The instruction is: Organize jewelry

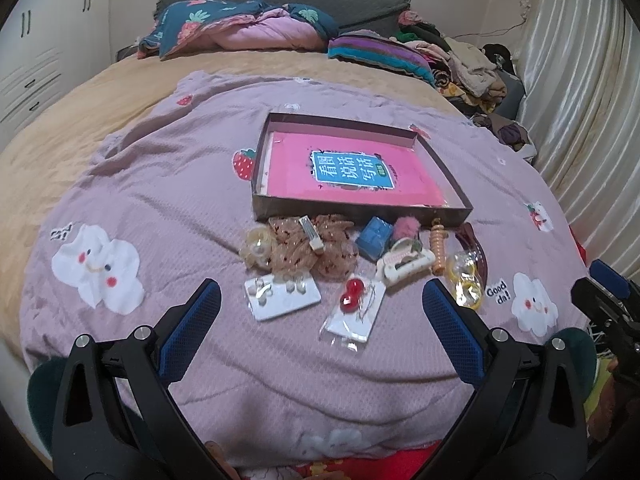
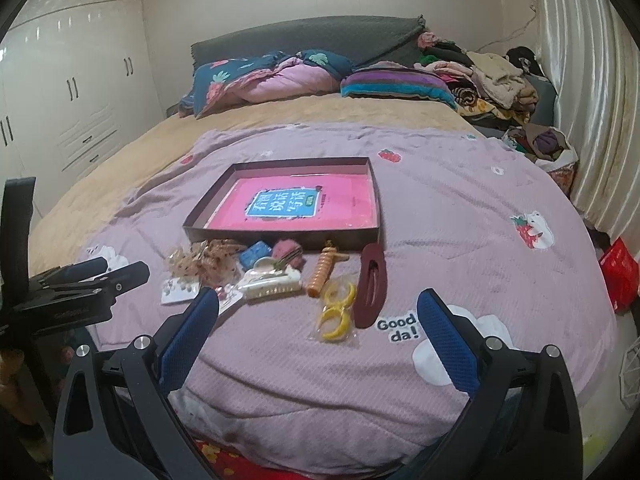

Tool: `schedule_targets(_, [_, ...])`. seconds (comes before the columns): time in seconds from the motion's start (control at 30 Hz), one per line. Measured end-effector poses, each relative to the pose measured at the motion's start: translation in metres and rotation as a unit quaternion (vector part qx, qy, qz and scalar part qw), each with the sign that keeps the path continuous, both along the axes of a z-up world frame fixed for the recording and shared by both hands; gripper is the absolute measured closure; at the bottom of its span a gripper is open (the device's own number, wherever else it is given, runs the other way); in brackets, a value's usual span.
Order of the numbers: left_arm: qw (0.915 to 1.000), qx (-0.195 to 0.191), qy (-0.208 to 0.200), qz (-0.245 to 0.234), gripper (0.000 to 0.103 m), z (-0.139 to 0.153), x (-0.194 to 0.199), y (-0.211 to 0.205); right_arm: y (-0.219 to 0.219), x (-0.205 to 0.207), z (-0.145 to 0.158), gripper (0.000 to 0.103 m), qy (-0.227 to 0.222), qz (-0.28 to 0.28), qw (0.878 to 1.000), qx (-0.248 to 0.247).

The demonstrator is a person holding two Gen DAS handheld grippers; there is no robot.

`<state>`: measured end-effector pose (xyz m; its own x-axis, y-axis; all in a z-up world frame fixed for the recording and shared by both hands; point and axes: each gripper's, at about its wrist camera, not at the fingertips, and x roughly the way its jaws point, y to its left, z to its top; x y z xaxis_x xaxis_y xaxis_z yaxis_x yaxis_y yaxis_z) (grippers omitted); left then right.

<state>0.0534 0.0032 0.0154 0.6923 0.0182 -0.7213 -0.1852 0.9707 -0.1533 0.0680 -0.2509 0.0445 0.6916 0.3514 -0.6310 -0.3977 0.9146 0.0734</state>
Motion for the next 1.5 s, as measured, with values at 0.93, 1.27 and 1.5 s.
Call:
schedule_targets(0.93, [0.9902,0.037,0.095,-0.095,0.029,-0.063,0.115,0.018,-0.020,0.051,-0.058,0.004,0.086,-0.037,0.996,-0.006])
schedule_targets(1.27, [0.9833,0.037,0.128,-0.124,0.070,-0.081,0.125,0.009,0.003,0.061,-0.096,0.005,0.152,-0.017,0.988,0.002])
schedule_targets(1.5, [0.9866,0.009,0.105,-0.124,0.080,-0.064,0.120,0.016,0.007,0.079,-0.117,0.042,0.208,-0.022,0.977,0.039])
